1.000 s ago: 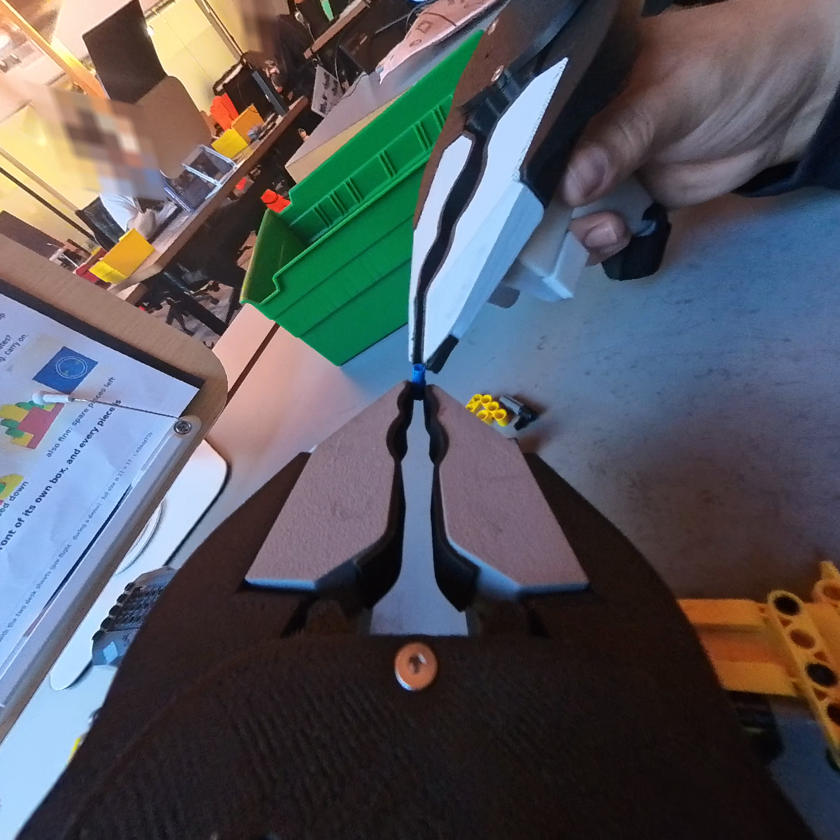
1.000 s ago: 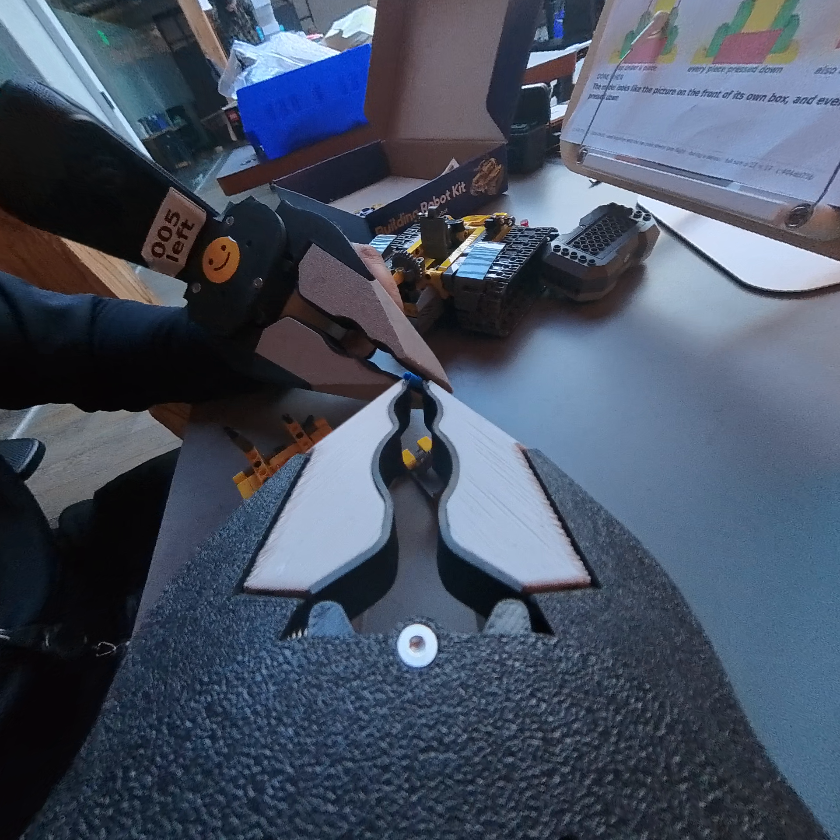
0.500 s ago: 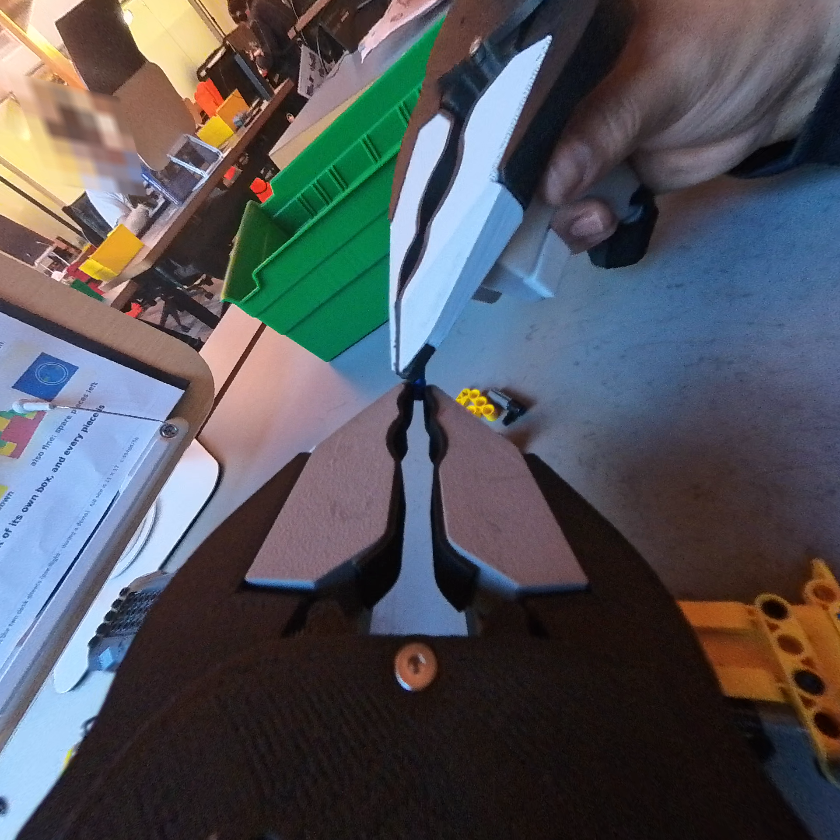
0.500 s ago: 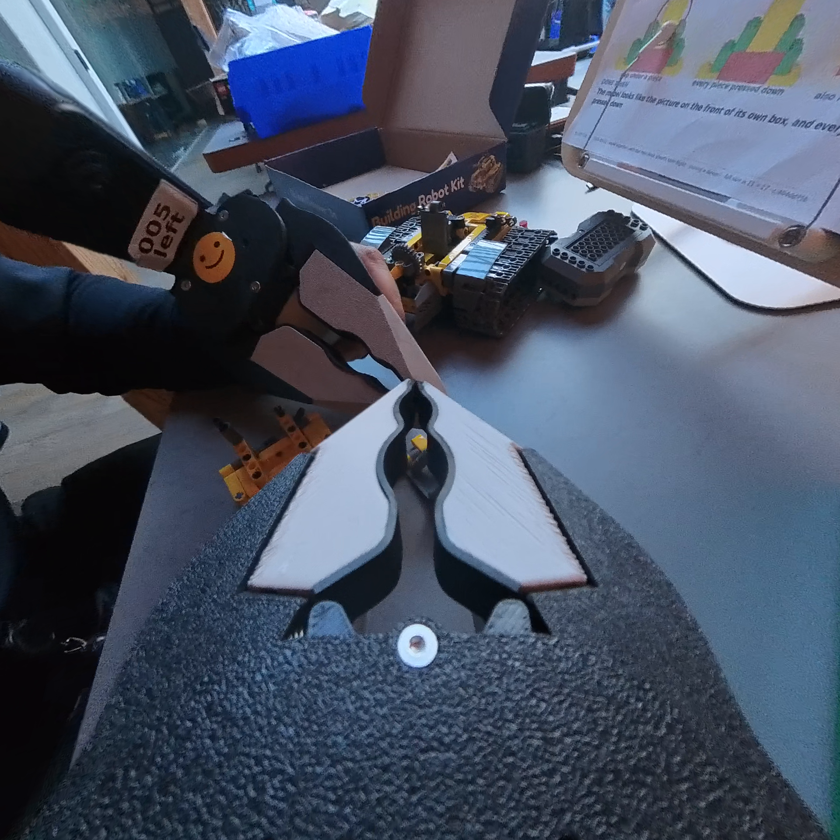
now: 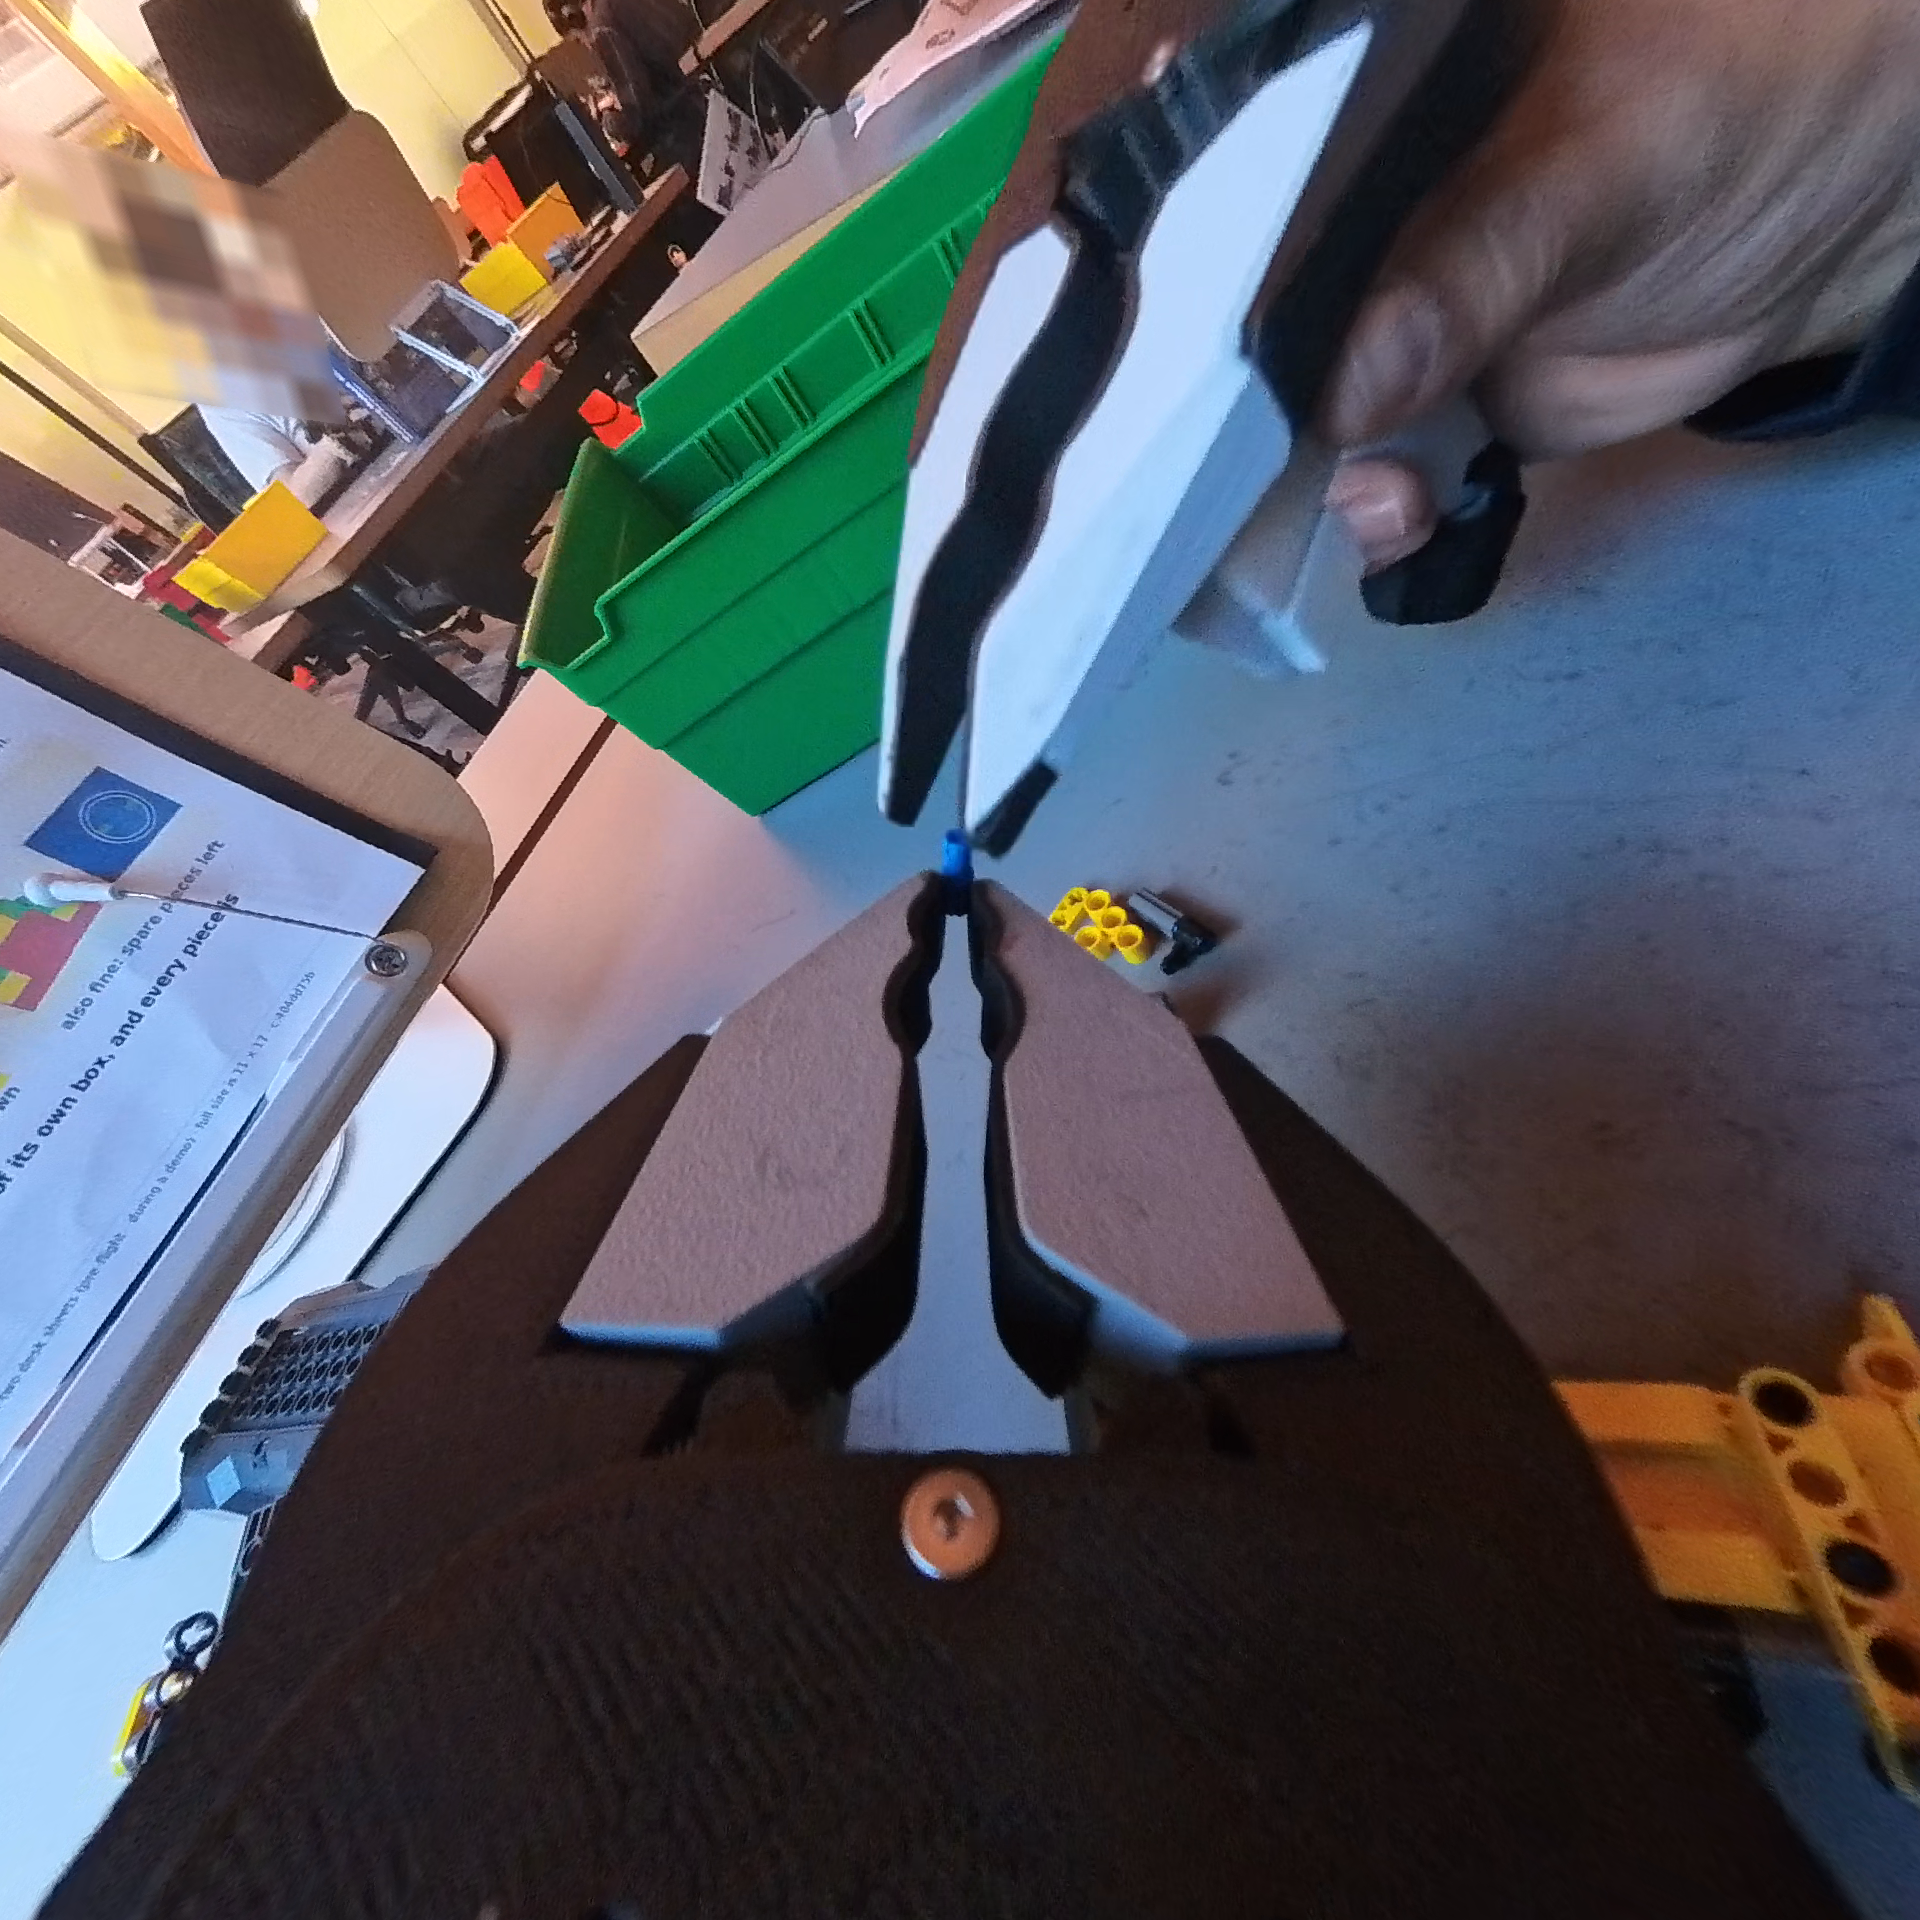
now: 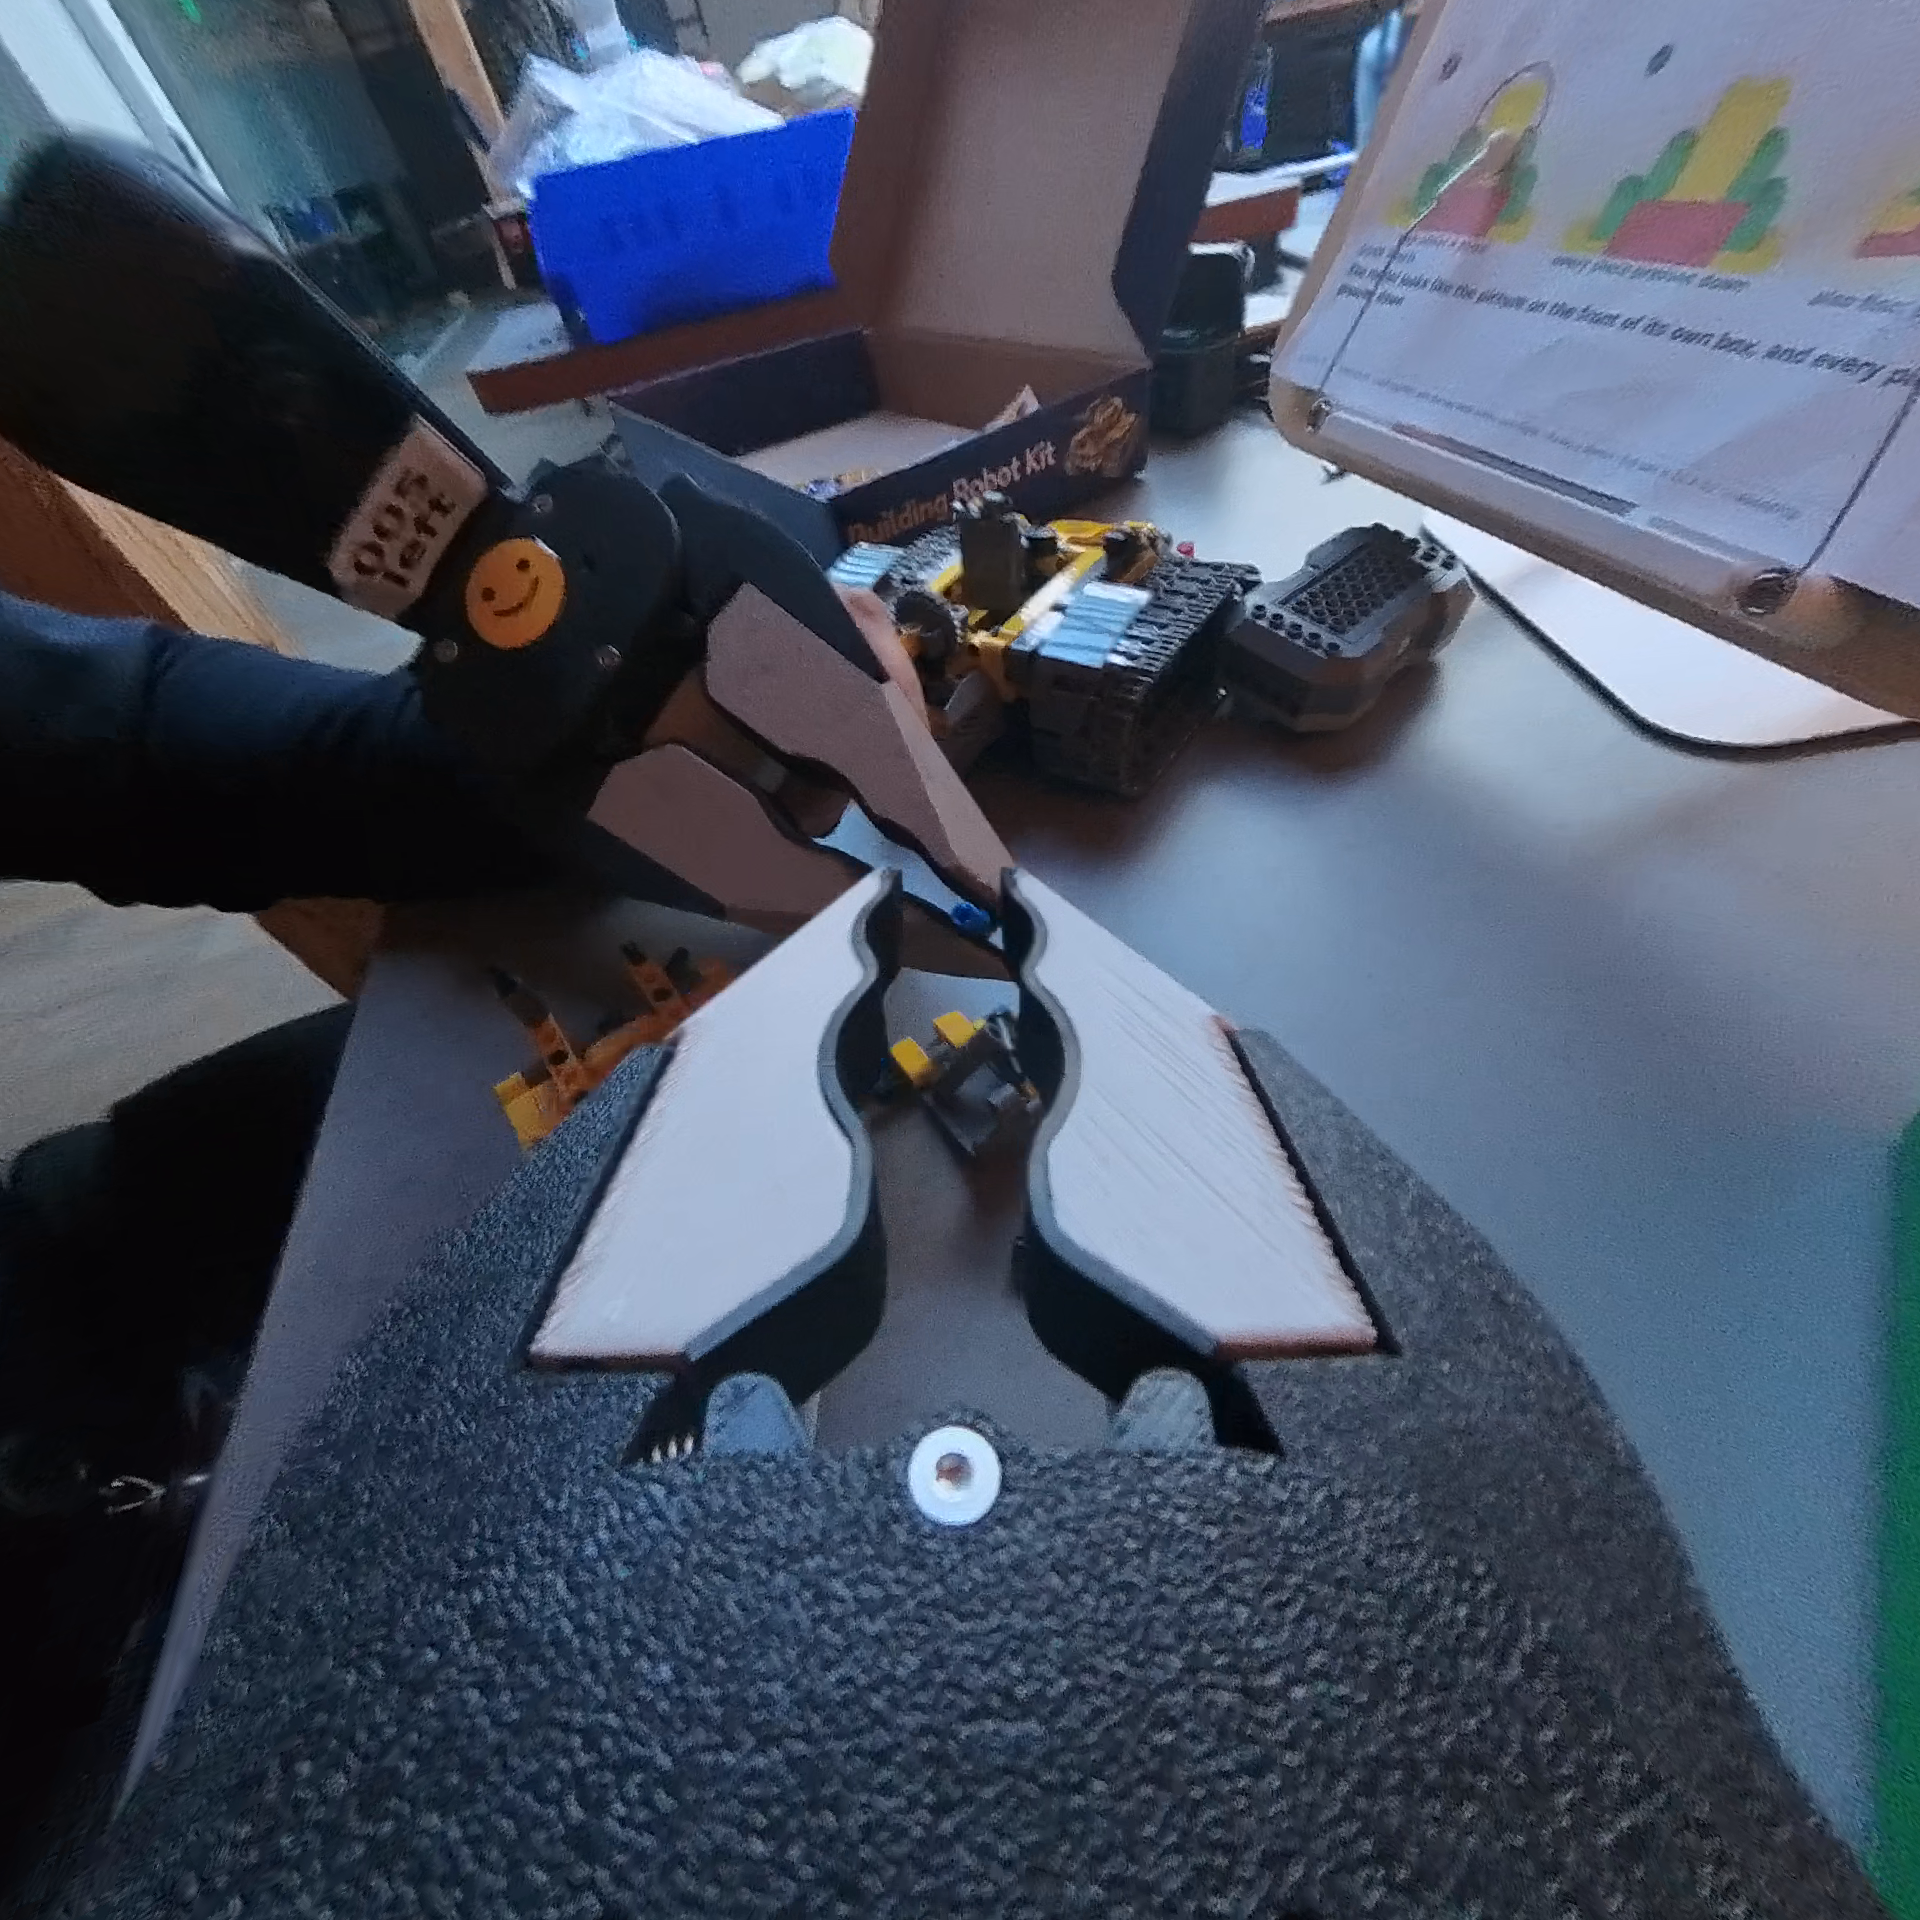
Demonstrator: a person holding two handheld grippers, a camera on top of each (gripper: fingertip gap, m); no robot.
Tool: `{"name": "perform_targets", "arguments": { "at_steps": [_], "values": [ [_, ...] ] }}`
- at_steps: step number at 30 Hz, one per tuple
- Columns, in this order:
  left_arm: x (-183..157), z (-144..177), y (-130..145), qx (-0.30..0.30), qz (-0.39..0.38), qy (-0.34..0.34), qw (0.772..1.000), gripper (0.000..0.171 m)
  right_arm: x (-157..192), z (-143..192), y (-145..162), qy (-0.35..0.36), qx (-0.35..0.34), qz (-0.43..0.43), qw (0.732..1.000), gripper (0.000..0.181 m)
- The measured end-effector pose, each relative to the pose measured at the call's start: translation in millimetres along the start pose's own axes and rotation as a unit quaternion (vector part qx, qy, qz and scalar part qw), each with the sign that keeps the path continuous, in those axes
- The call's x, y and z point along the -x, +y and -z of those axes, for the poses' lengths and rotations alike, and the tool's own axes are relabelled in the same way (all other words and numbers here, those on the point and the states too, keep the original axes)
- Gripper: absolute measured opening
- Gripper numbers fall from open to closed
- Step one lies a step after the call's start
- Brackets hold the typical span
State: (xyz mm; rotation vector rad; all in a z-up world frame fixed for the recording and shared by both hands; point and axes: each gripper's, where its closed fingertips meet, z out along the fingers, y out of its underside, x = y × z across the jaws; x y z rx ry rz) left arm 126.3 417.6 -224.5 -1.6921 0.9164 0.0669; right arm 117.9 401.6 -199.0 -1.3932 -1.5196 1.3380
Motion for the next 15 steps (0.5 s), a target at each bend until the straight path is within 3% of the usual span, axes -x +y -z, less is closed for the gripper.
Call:
{"name": "perform_targets", "arguments": {
  "at_steps": [3,10,13,15],
  "values": [
    [-0.1,0.1,0.4,0.002,0.001,0.000,1.000,0.001,-3.4,-4.0,6.4,0.021,0.016,0.017,1.000,0.002],
    [6.5,2.9,-5.8,-0.025,0.046,-0.005,0.999,0.002,-9.9,4.7,-5.3,0.050,-0.008,0.026,0.998,0.001],
    [10.5,2.0,-0.6,-0.019,0.069,-0.005,0.997,0.008,-20.1,26.2,-31.0,0.126,-0.063,0.080,0.987,0.001],
    [9.6,1.2,0.7,-0.016,0.072,-0.001,0.997,0.008,-31.2,57.3,-57.7,0.230,-0.107,0.142,0.957,0.002]
  ]
}}
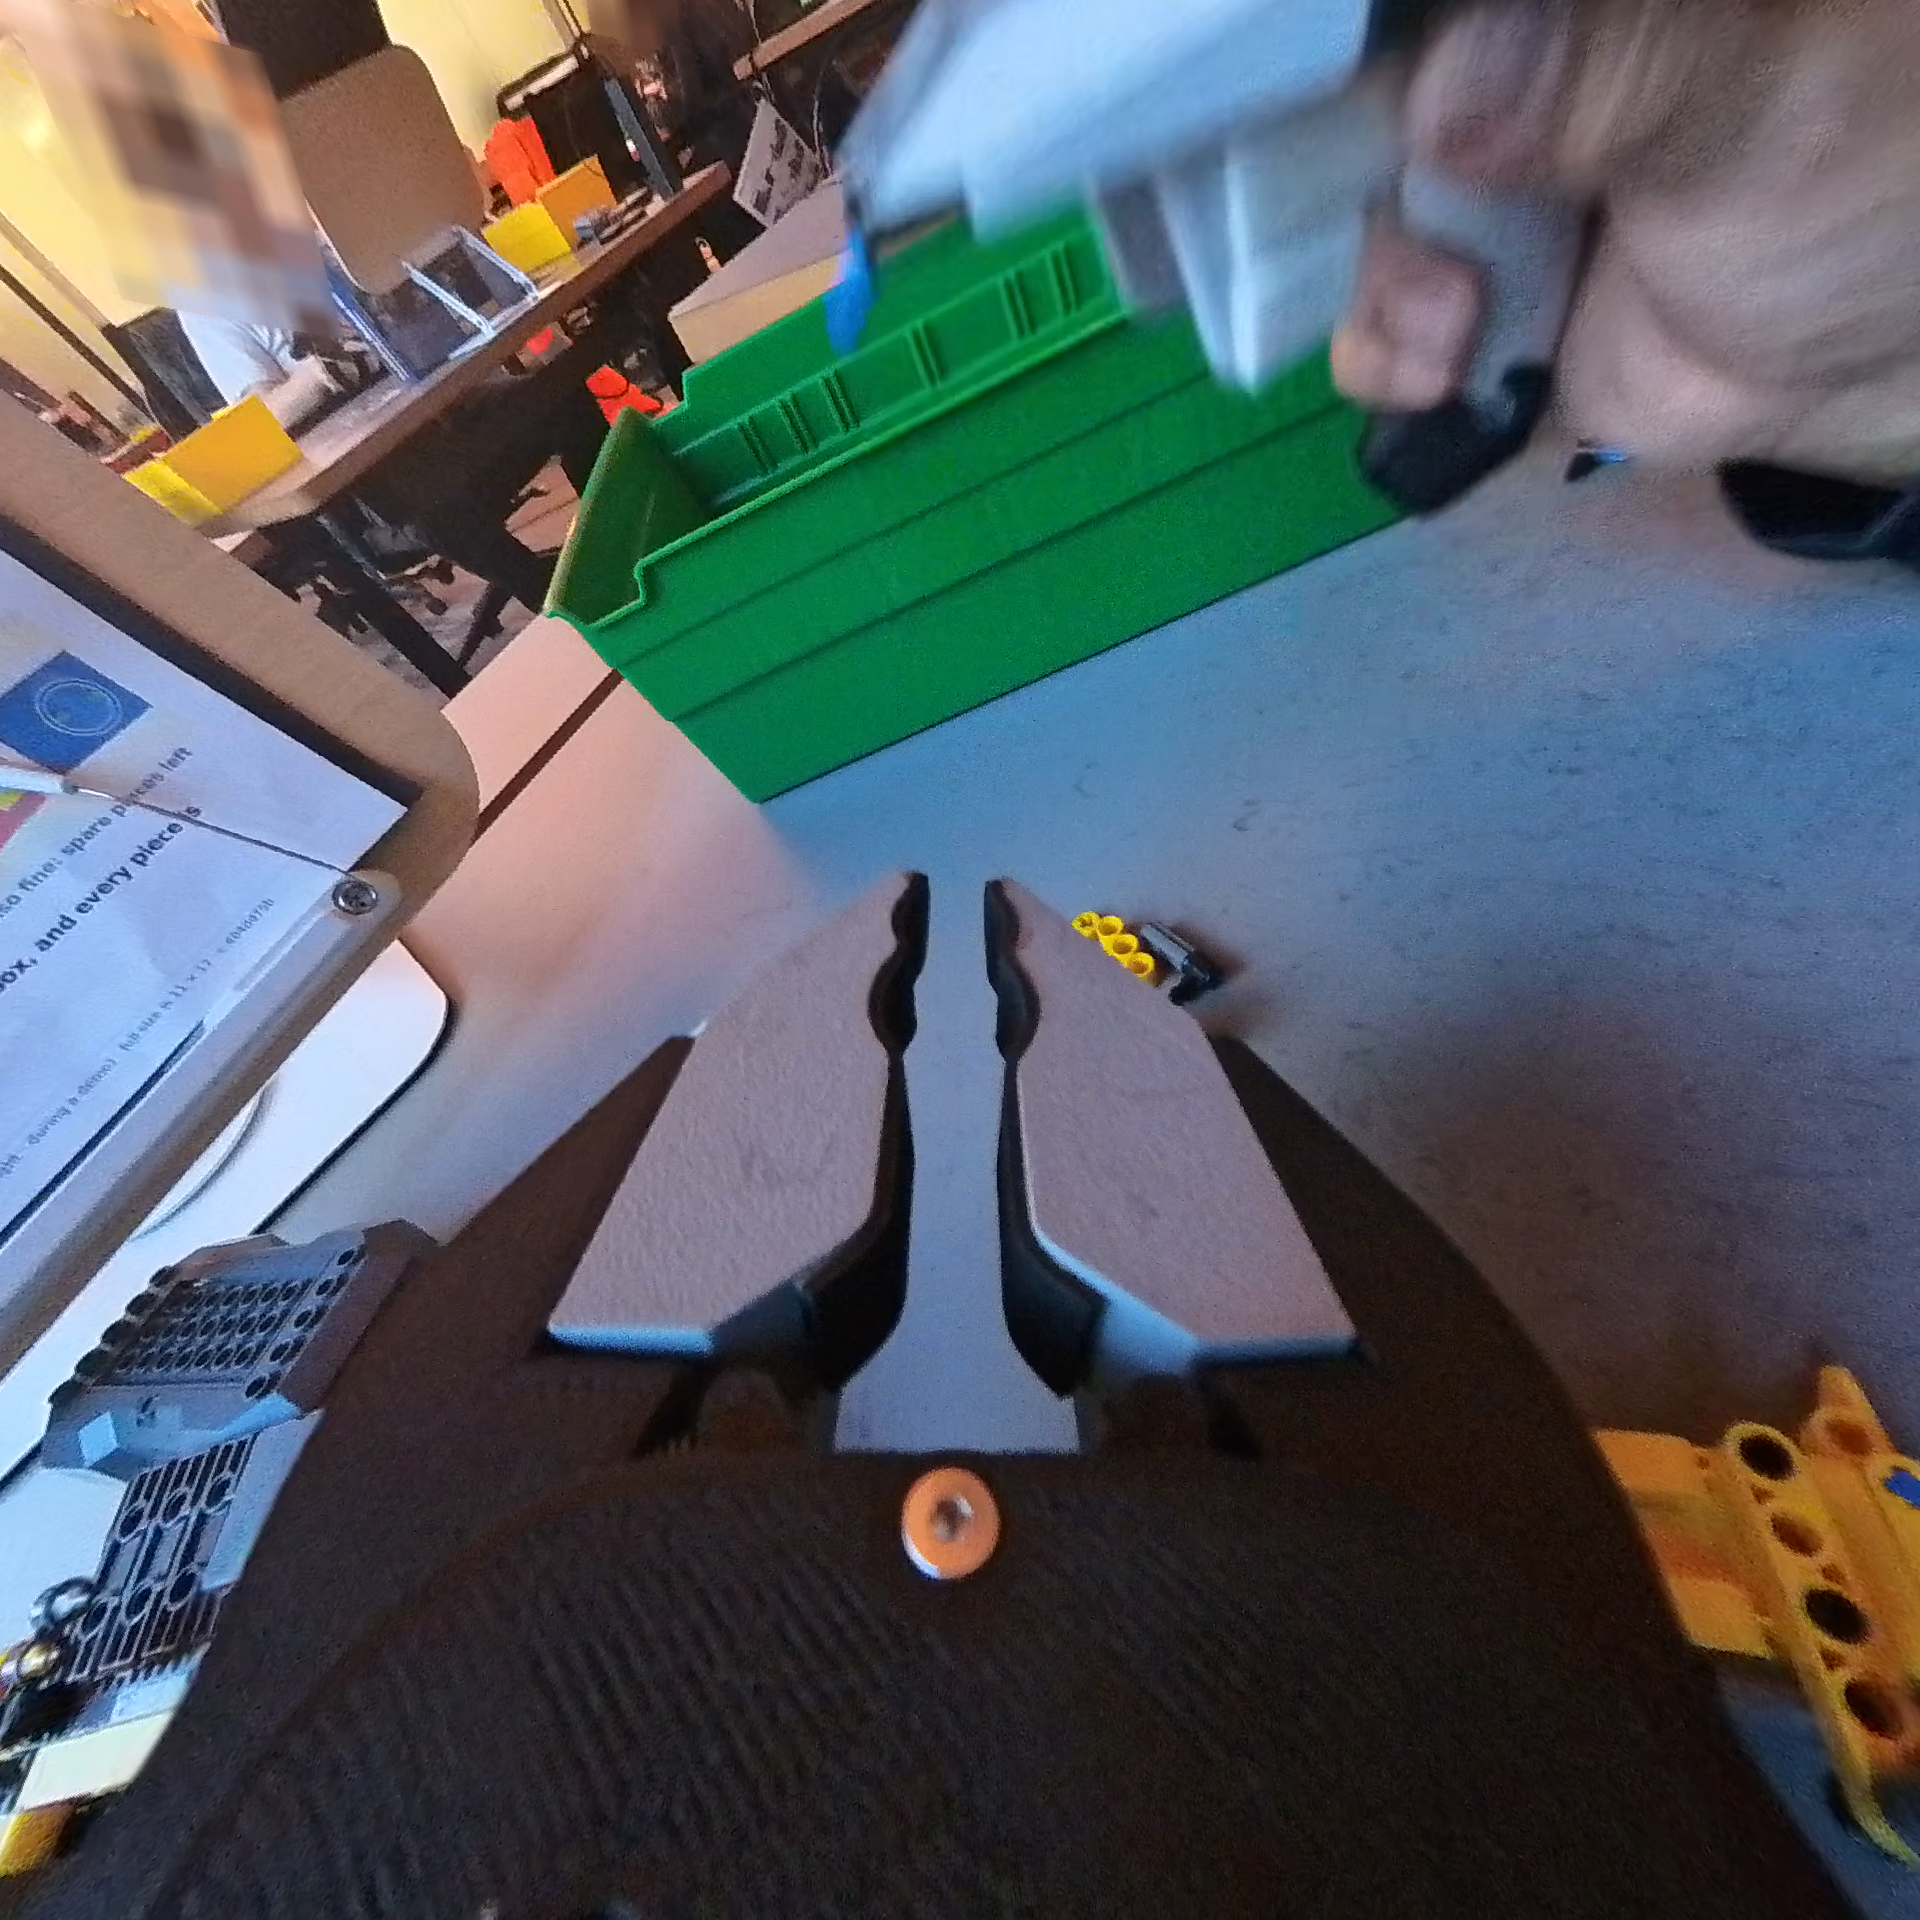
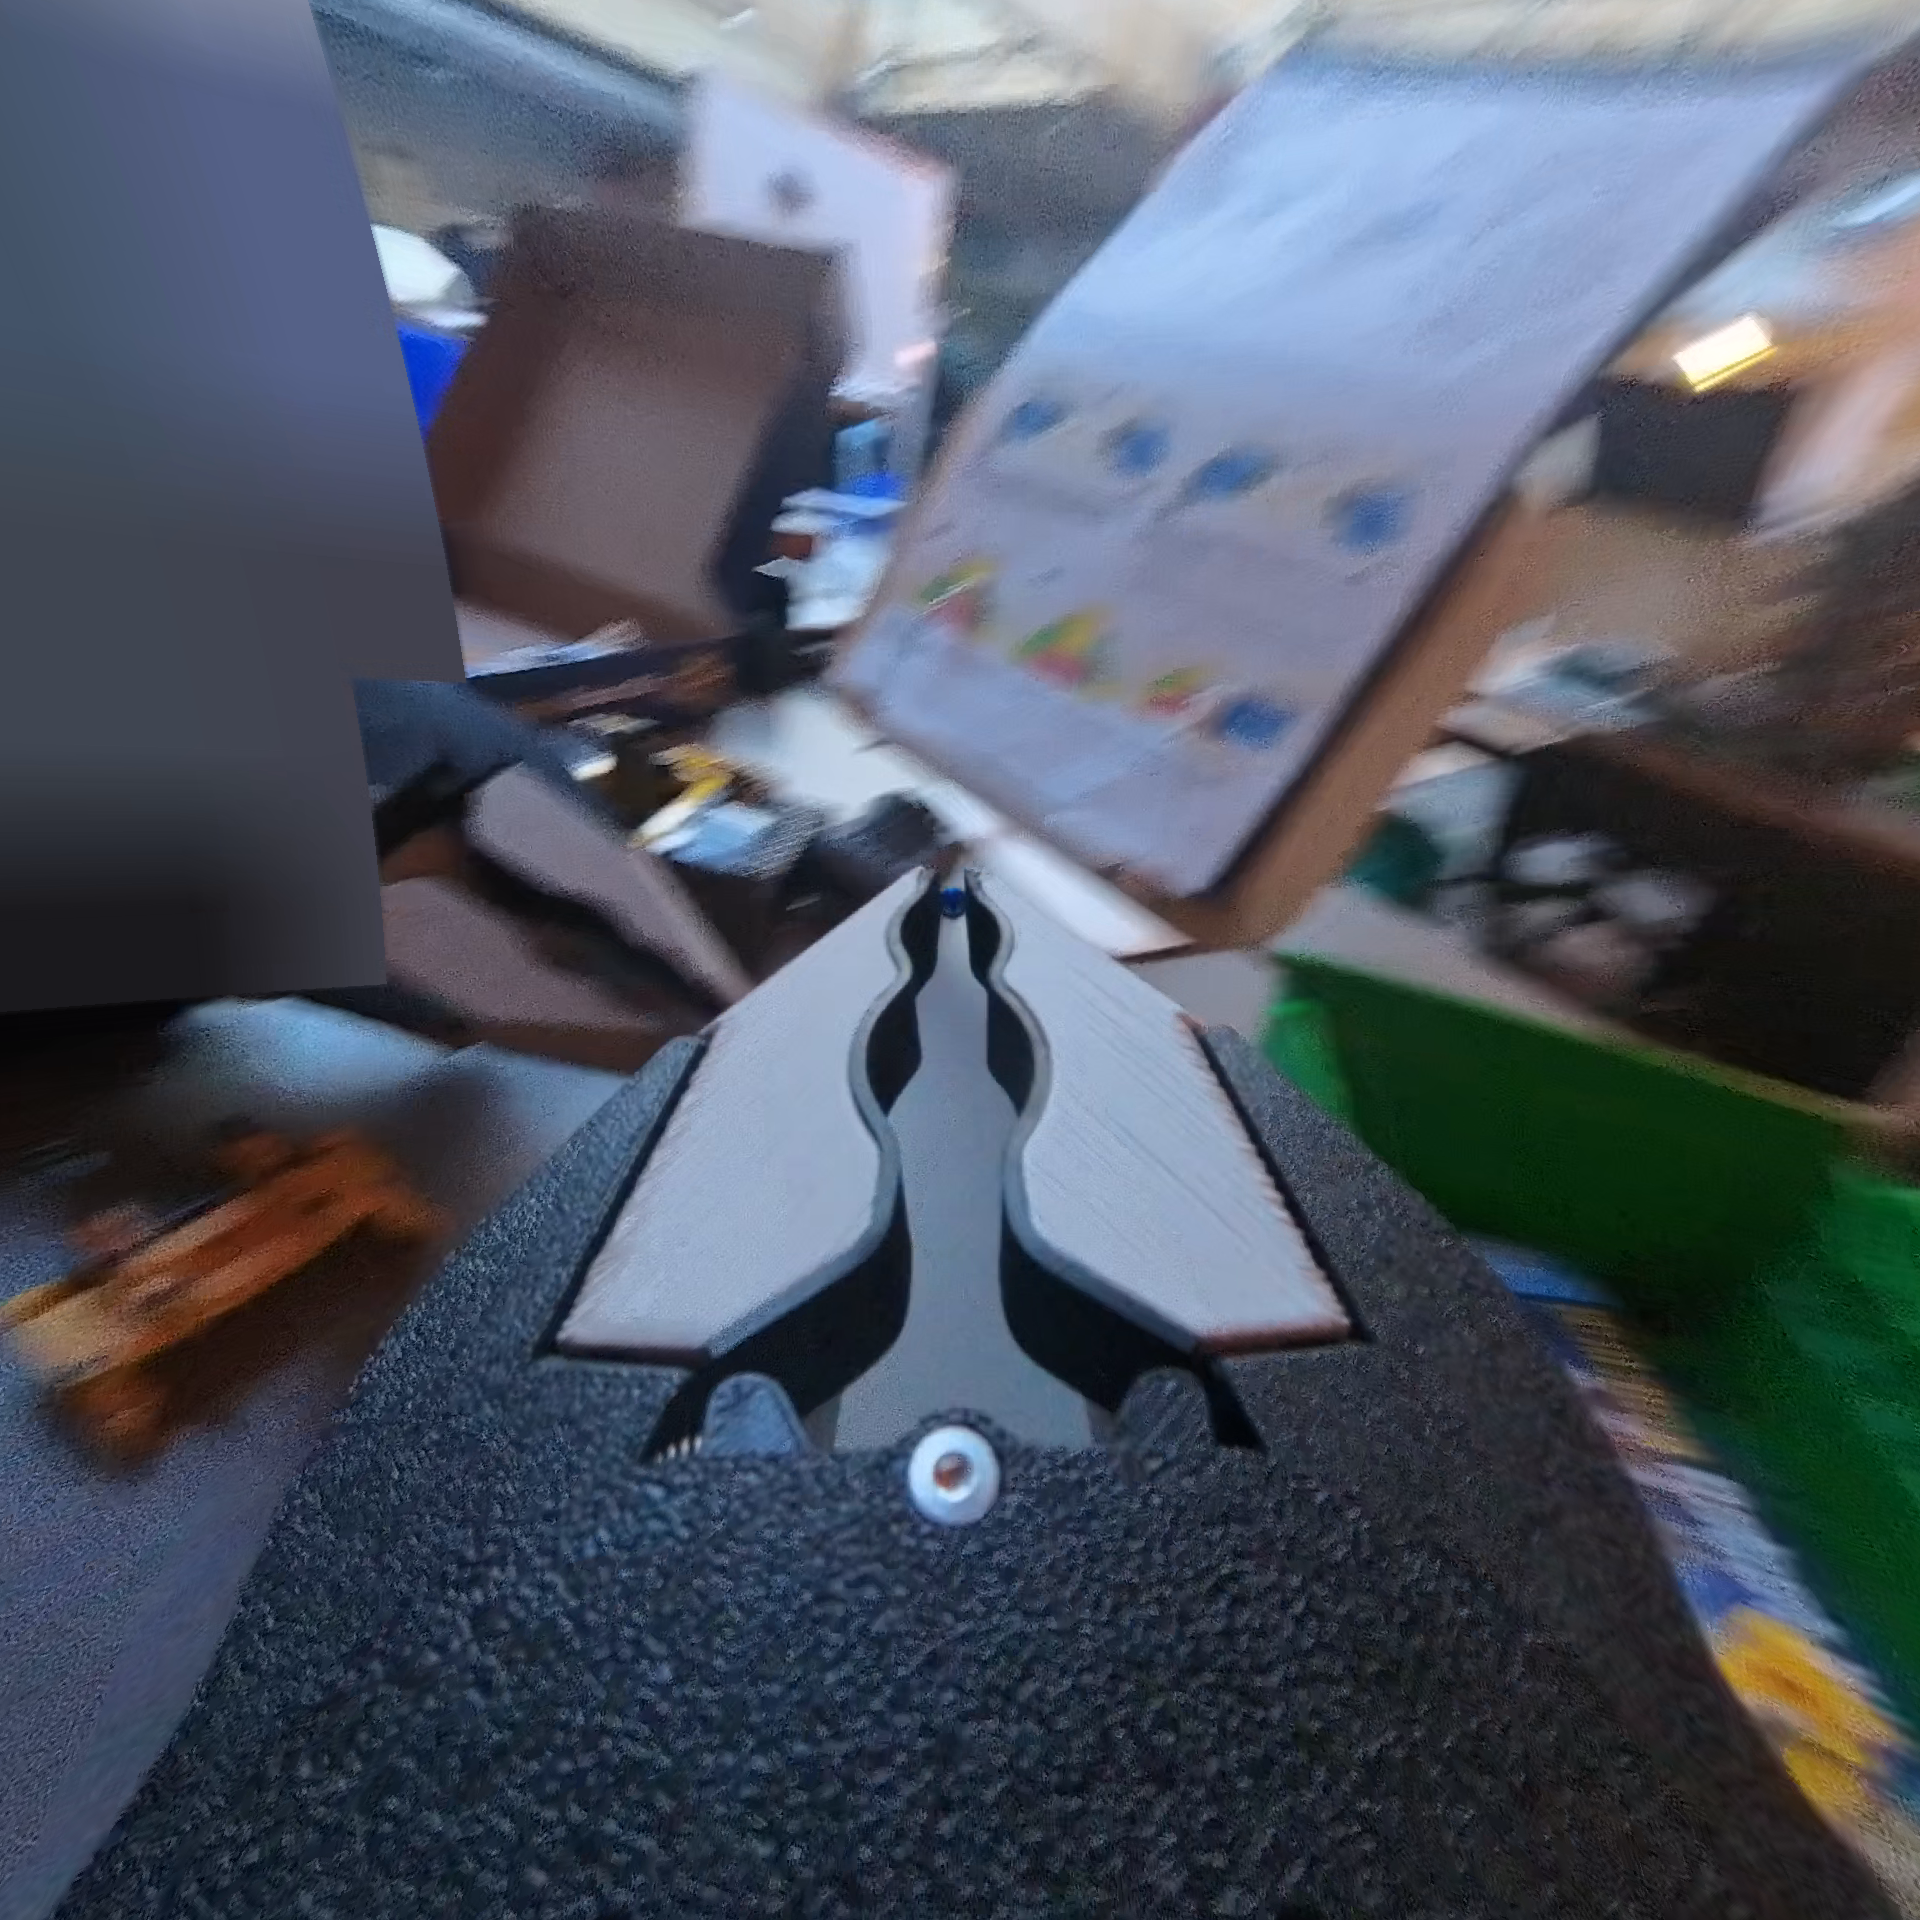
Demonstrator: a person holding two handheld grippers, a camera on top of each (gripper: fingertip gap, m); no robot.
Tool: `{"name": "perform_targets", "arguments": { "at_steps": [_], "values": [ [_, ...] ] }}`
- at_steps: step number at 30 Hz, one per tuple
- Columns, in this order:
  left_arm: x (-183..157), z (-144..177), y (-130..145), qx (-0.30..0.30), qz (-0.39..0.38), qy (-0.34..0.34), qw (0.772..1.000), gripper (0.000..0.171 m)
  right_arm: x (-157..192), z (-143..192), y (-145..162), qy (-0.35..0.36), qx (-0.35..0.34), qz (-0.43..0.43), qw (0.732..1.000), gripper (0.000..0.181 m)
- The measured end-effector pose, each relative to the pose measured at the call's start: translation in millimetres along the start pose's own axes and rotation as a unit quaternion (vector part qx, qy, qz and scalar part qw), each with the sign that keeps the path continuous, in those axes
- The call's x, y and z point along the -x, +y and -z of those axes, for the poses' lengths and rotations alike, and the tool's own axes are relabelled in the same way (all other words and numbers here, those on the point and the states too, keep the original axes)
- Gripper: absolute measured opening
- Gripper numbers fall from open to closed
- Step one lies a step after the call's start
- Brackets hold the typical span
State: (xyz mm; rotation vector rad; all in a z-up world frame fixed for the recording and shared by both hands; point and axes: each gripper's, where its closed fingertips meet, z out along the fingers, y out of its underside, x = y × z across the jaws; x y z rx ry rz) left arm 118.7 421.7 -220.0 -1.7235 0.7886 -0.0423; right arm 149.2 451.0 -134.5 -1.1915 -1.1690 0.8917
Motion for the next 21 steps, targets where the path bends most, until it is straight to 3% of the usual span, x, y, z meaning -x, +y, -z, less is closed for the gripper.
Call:
{"name": "perform_targets", "arguments": {
  "at_steps": [3,5,8,11,13,18,21],
  "values": [
    [-2.4,-1.0,0.3,0.005,-0.014,-0.003,1.000,0.005,-51.5,42.3,-37.8,0.197,-0.036,0.097,0.975,0.001],
    [-4.4,-1.8,-0.3,0.005,-0.019,-0.003,1.000,0.004,-83.3,69.5,-44.4,0.307,-0.004,0.133,0.942,0.001],
    [-6.7,-3.9,0.4,0.007,-0.017,0.000,1.000,0.003,-115.9,86.6,-26.6,0.370,0.066,0.106,0.921,0.002],
    [-6.9,-6.5,3.8,0.014,-0.014,0.002,1.000,0.003,-138.4,90.9,7.2,0.380,0.134,0.057,0.913,0.016],
    [-6.6,-8.1,6.7,0.019,-0.014,0.003,1.000,0.002,-143.2,90.0,16.5,0.372,0.136,0.020,0.918,0.017],
    [-4.7,-12.7,15.6,0.038,-0.011,0.002,0.999,0.001,-128.0,81.7,2.0,0.338,0.085,0.020,0.937,0.026],
    [-2.3,-12.8,17.8,0.044,-0.007,-0.003,0.999,0.000,-87.6,58.3,-17.4,0.250,0.020,0.031,0.968,0.024]
  ]
}}
